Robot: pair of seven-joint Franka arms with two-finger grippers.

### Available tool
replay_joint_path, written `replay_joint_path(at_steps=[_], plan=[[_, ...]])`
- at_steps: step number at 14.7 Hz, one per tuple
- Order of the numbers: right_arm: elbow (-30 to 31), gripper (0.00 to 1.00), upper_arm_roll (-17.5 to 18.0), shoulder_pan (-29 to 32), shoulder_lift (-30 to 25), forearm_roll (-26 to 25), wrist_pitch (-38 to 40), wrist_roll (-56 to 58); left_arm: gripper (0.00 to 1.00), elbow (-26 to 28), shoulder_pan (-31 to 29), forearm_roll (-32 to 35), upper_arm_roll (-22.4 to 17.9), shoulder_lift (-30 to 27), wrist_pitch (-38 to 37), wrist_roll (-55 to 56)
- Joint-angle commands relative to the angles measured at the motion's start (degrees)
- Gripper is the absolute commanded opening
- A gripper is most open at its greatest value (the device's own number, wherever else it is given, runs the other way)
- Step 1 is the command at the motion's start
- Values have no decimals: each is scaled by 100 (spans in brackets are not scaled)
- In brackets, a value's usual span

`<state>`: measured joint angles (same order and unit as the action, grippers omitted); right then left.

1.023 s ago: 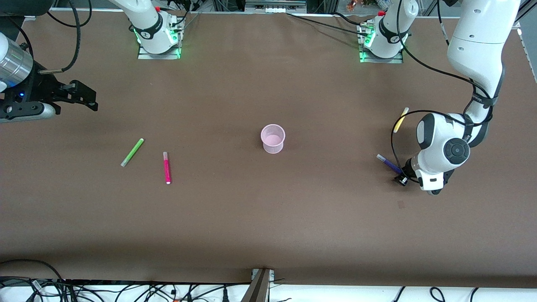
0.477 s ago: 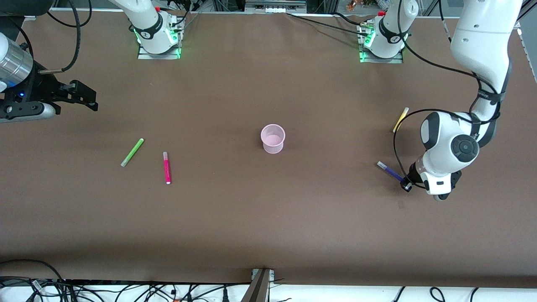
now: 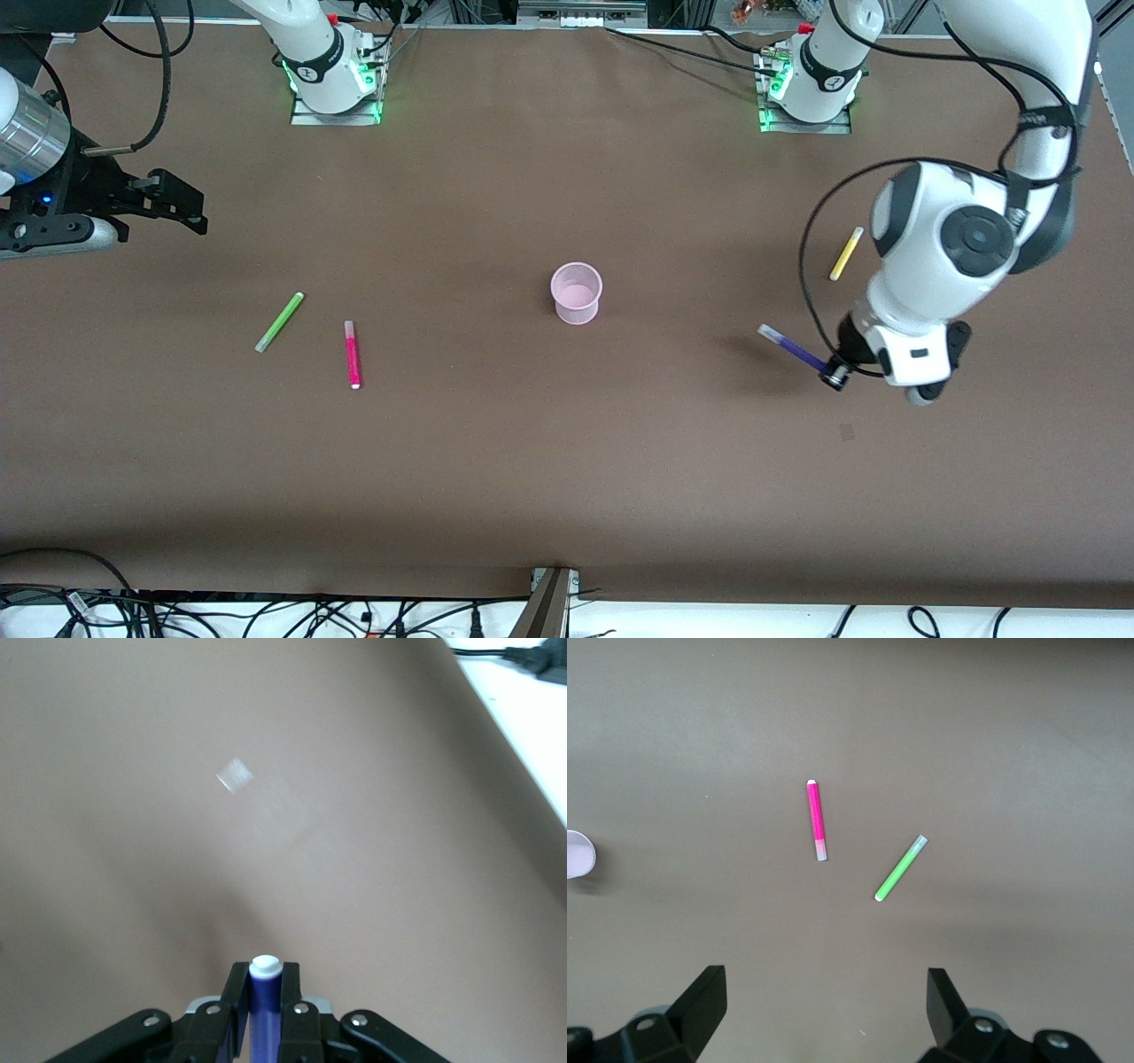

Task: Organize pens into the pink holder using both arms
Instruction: 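Carry the blue marker with the left gripper over the pink cup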

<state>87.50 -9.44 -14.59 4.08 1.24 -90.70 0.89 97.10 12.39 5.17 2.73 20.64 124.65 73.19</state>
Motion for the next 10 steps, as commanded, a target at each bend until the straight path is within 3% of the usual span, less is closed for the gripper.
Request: replay_joint_path(at_steps=[1, 4, 10], plan=[[-31, 100, -5, 0, -30, -9, -1, 61, 0, -586, 745, 746, -63, 168, -362, 1517], [-31, 100, -5, -9, -30, -18, -1, 52, 0, -797, 1492, 1450, -71, 290, -362, 2785], [-57, 100, 3, 0, -4, -45, -9, 61, 0, -904, 2592, 3013, -98, 835, -652, 4096]])
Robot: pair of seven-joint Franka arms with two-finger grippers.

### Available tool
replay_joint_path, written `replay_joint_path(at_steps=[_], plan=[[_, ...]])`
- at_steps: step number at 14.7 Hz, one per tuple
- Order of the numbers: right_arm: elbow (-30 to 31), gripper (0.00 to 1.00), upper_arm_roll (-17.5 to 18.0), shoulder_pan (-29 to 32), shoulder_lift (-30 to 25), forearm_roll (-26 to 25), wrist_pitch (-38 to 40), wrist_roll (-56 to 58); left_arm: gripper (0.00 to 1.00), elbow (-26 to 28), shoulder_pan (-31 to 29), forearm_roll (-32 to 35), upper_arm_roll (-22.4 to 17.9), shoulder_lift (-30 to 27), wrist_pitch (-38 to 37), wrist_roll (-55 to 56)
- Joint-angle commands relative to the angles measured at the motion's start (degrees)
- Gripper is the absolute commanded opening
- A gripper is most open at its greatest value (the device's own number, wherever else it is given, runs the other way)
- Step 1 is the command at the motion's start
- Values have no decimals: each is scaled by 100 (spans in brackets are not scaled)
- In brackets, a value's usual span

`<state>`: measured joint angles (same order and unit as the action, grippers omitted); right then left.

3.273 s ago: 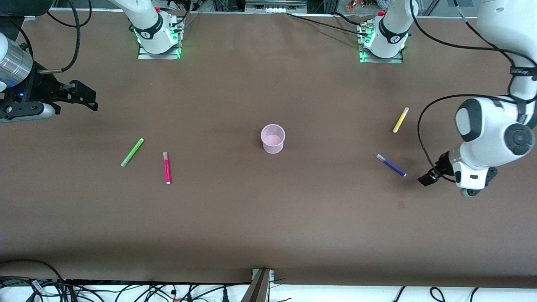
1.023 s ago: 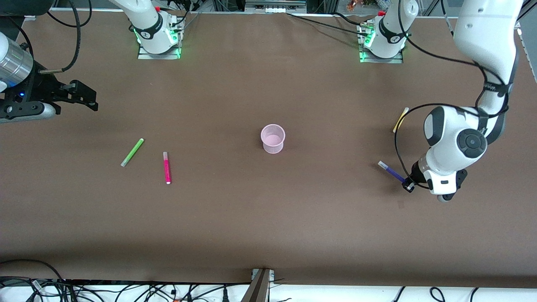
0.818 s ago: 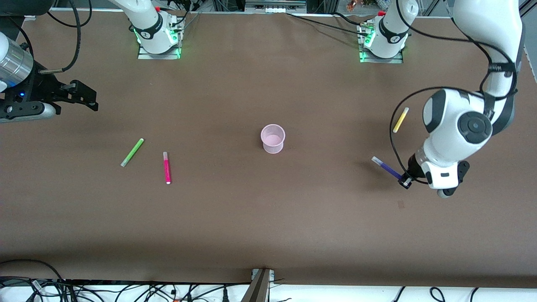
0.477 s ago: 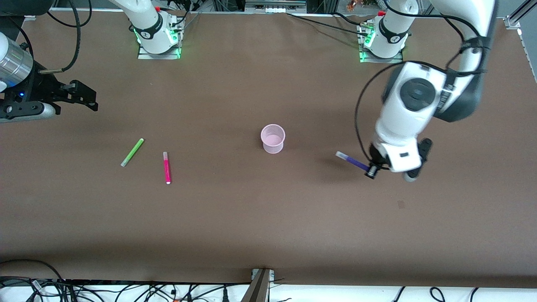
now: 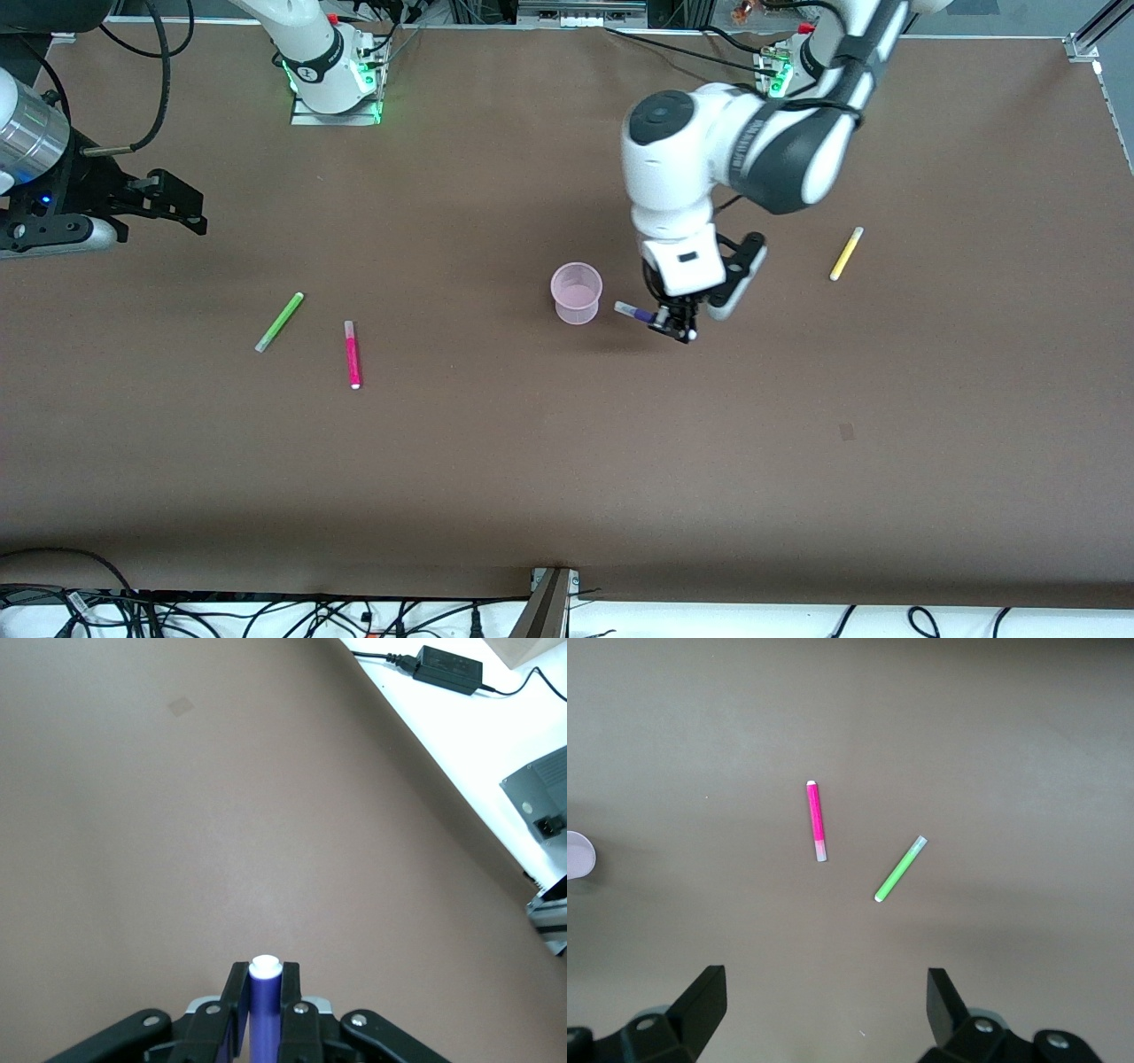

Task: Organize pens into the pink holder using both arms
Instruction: 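Carry the blue marker with the left gripper over the pink cup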

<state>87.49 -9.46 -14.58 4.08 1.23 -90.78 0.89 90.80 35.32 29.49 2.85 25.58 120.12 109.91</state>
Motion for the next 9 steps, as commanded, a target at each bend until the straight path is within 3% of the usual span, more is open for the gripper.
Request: replay_joint_path(at_steps=[1, 6, 9], plan=[[-65, 100, 6, -1, 5, -53, -1, 61, 0, -274, 422, 853, -100, 395, -330, 652], [-56, 100, 6, -114, 338, 0, -448, 52, 0, -326, 1038, 1487, -144, 676, -884, 1092], [-21, 100, -12, -124, 418, 17, -441, -35, 0, -615, 1100, 1665, -144, 799, -920, 1287]])
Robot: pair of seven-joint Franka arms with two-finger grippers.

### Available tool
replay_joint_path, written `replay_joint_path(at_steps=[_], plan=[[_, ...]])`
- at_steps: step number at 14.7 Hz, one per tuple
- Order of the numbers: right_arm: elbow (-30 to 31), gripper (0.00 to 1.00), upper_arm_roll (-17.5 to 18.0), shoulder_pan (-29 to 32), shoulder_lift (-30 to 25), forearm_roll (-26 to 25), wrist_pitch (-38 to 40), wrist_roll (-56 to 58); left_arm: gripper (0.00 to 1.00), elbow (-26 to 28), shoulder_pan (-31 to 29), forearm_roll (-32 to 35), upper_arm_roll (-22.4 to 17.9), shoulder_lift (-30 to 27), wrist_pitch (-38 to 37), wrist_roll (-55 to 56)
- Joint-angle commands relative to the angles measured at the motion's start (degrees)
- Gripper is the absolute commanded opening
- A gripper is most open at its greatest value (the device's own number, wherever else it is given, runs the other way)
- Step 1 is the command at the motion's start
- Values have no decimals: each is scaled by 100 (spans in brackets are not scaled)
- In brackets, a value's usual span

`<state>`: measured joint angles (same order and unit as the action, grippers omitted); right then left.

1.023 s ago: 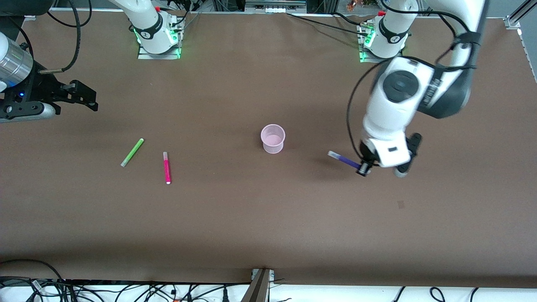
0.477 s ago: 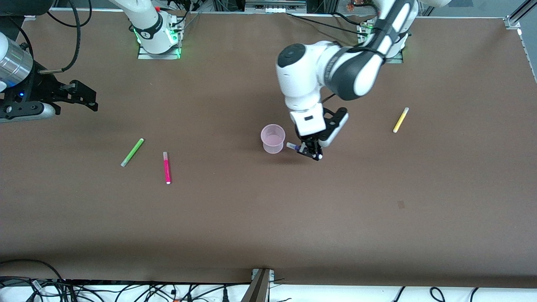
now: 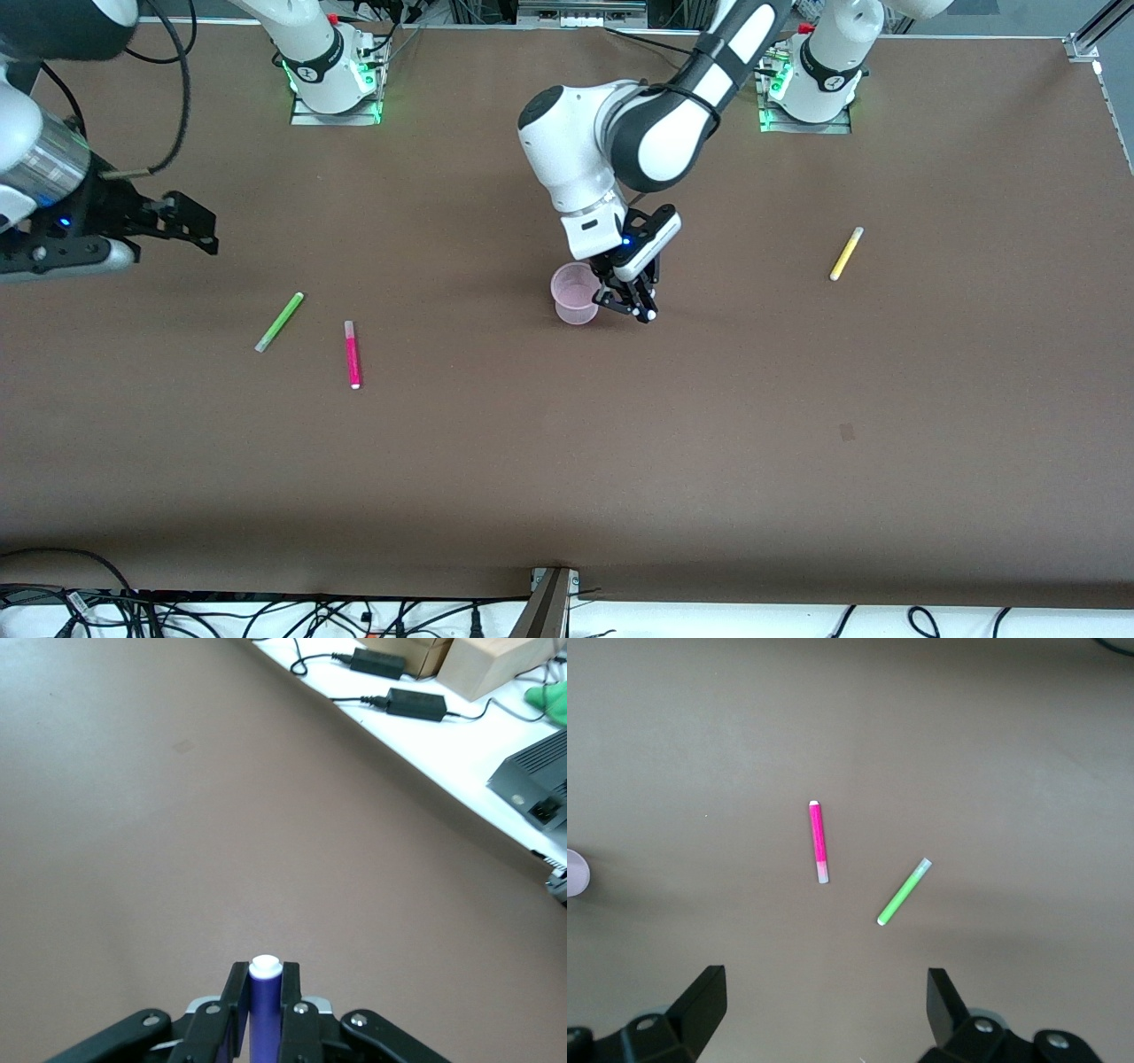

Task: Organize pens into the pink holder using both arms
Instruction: 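Carry the blue marker with the left gripper over the pink cup, then drop the blue marker into the cup while the right gripper grasps pink marker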

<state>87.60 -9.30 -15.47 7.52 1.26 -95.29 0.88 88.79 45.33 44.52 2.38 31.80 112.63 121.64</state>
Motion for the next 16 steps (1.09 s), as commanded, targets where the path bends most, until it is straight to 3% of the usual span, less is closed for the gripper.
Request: replay_joint_path(at_steps=[1, 4, 12, 16], plan=[[-24, 100, -28, -27, 91, 15, -33, -43, 0, -502, 151, 171, -98, 247, -293, 123], [-50, 100, -20, -88, 372, -46, -156, 44, 0, -845, 450, 478, -159, 625, -847, 350], [2, 100, -28, -36, 1066, 15, -200, 464, 0, -863, 801, 602, -168, 757, -1067, 501], [361, 100, -20, -62, 1602, 172, -883, 501, 0, -863, 916, 602, -168, 889, -1129, 510]])
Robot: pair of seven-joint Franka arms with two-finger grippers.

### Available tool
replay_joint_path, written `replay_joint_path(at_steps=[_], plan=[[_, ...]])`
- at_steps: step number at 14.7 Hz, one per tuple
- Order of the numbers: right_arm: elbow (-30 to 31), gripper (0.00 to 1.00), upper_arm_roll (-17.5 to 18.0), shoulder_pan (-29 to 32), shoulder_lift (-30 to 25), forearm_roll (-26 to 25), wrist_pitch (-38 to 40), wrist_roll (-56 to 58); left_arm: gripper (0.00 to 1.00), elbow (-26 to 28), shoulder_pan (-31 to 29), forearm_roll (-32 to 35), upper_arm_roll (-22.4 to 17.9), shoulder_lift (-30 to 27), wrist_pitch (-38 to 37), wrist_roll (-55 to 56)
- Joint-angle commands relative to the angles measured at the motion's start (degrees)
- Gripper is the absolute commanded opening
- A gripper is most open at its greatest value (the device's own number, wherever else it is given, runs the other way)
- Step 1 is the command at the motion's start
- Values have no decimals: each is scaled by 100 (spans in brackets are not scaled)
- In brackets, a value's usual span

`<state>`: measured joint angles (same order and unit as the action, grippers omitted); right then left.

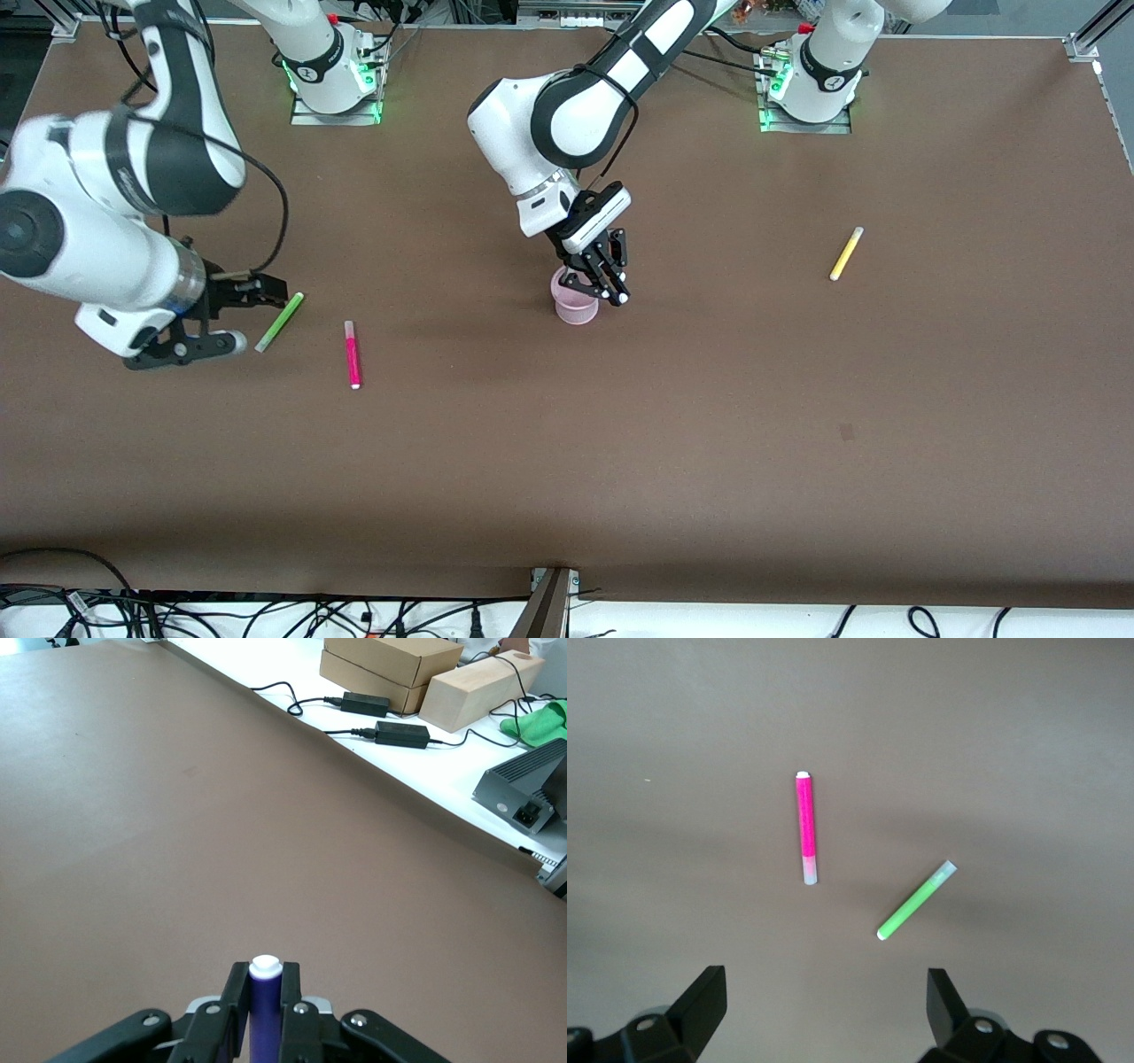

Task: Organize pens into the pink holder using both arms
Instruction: 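Drop the blue marker into the cup while the right gripper grasps pink marker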

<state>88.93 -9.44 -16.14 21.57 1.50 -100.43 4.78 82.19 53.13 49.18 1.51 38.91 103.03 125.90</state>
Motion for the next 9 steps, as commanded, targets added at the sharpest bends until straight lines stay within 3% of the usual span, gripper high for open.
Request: replay_joint_path(at_steps=[1, 5, 9], plan=[[344, 100, -5, -3, 337, 297, -668, 111, 0, -204, 145, 135, -80, 205, -169, 84], [424, 100, 4, -47, 1128, 464, -1566, 119, 0, -204, 189, 135, -89, 275, -178, 136], [502, 94, 48, -231, 1516, 747, -2303, 102, 0, -300, 189, 135, -89, 346, -178, 146]])
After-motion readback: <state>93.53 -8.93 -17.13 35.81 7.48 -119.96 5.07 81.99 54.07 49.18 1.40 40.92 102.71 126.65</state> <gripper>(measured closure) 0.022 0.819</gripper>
